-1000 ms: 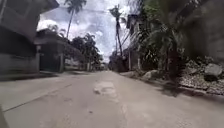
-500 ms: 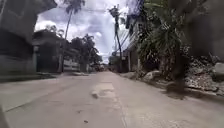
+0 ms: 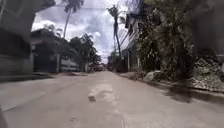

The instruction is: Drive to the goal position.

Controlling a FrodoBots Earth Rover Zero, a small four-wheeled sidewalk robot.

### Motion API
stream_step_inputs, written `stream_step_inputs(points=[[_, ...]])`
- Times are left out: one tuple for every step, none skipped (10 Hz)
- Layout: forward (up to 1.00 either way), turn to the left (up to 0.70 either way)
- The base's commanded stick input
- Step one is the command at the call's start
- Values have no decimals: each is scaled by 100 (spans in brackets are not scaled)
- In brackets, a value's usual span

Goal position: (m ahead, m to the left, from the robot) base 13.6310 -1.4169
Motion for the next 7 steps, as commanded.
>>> stream_step_inputs(points=[[50, -10], [50, -10], [50, -10], [50, -11], [50, -11], [50, -11], [50, -11]])
